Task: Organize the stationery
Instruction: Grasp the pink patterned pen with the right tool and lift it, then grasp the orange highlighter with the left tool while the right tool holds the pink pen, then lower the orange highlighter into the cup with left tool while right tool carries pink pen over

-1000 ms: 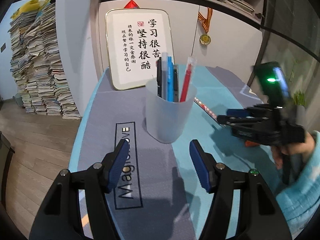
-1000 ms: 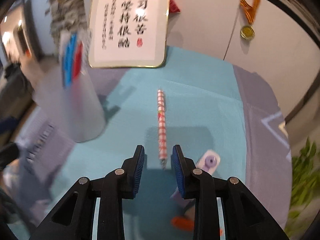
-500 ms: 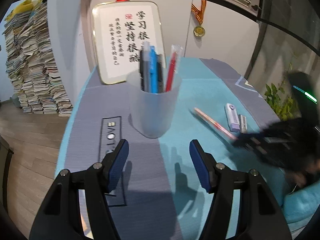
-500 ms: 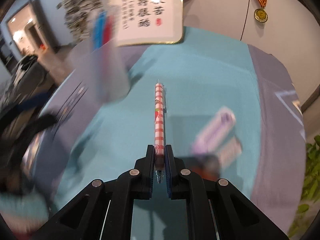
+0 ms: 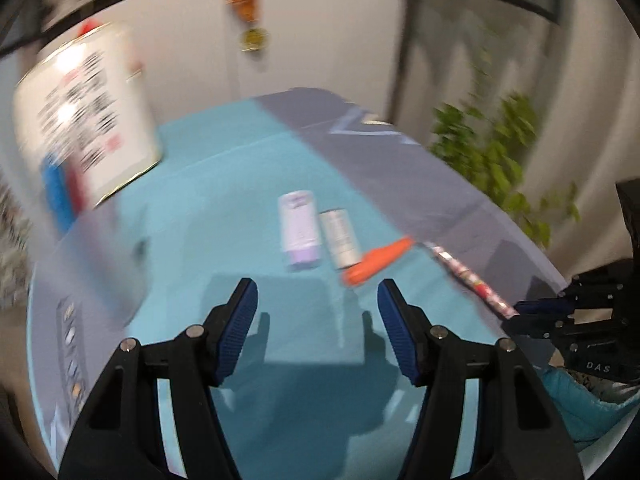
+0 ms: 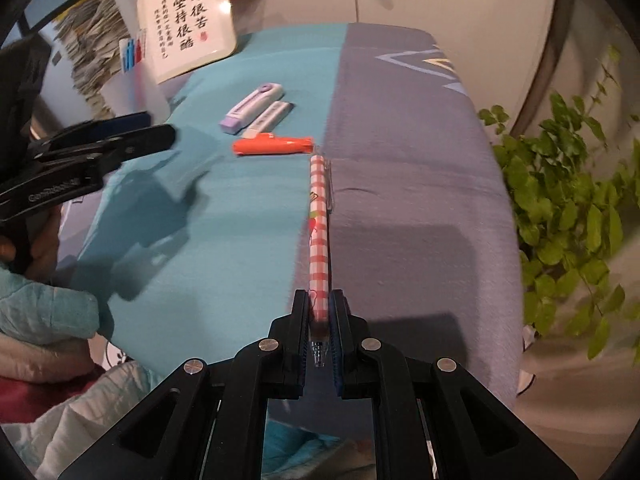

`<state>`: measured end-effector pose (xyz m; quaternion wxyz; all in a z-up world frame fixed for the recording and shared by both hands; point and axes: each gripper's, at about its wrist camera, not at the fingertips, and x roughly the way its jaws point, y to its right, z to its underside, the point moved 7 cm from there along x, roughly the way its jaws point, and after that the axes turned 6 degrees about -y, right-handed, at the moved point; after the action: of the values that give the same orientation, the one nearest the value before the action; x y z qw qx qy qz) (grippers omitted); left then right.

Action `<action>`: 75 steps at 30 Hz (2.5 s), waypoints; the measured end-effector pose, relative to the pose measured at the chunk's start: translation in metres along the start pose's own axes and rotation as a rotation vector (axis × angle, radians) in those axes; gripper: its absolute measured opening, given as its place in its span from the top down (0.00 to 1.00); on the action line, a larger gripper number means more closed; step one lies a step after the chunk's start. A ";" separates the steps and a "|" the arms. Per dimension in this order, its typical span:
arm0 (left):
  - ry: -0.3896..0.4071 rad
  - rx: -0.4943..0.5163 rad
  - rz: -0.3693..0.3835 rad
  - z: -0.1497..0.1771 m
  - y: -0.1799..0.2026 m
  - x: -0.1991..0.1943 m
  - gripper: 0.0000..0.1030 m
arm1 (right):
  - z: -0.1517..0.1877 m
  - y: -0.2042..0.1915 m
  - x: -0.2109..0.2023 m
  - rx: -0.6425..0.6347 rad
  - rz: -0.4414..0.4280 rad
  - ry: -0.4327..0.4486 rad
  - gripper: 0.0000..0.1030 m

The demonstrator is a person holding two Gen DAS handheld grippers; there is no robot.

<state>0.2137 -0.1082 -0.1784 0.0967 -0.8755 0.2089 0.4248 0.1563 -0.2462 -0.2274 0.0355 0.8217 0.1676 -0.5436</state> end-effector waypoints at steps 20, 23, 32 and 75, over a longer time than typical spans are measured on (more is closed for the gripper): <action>-0.195 0.059 0.122 -0.004 0.031 0.054 0.91 | -0.041 0.011 -0.008 0.045 -0.091 0.130 0.59; -0.203 0.031 0.143 0.001 0.035 0.045 0.92 | -0.044 0.010 -0.006 0.034 -0.084 0.122 0.59; -0.187 0.046 0.111 0.018 0.033 0.022 0.91 | -0.064 -0.008 0.010 -0.039 -0.047 0.093 0.59; 0.135 -0.217 -0.066 0.014 -0.088 -0.103 0.89 | -0.123 -0.095 -0.068 -0.104 -0.115 0.383 0.87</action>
<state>0.1867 0.0039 -0.1069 0.0009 -0.9138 0.1388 0.3816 0.2106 -0.1438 -0.1038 0.0144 0.8962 0.2458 -0.3689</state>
